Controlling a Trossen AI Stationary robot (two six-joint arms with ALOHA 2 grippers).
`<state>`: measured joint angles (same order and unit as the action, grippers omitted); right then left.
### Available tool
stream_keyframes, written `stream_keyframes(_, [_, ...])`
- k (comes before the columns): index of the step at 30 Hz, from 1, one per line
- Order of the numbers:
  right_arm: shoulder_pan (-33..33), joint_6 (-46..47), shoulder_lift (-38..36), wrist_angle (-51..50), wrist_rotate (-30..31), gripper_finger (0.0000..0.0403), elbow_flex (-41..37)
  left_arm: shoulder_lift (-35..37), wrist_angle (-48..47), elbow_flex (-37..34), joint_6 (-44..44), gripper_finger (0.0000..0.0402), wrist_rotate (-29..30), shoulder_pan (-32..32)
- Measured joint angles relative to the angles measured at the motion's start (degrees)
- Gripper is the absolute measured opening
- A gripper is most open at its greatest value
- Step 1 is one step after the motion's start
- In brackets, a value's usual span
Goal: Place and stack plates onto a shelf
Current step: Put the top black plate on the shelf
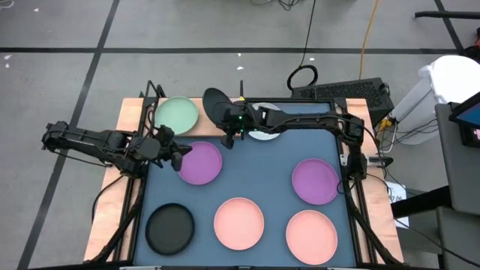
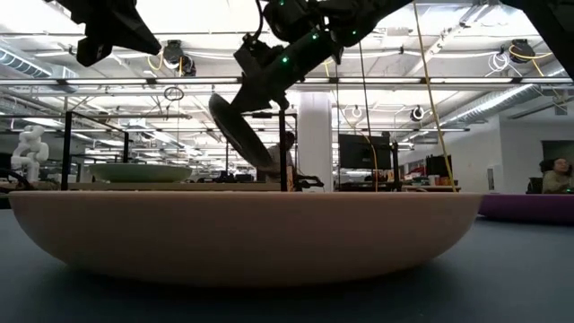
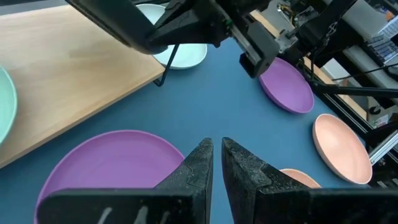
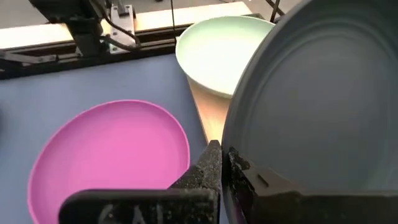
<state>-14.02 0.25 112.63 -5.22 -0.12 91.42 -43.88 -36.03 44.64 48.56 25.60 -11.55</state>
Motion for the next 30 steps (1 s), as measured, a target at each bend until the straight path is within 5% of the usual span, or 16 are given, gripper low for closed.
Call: stream_keyframes(30, [-0.22, -20.73, 0.91, -9.55, 1.67, 0.0, 0.02, 0.0, -1.9, 0.0, 1.2, 0.0037, 0.55, 0.0])
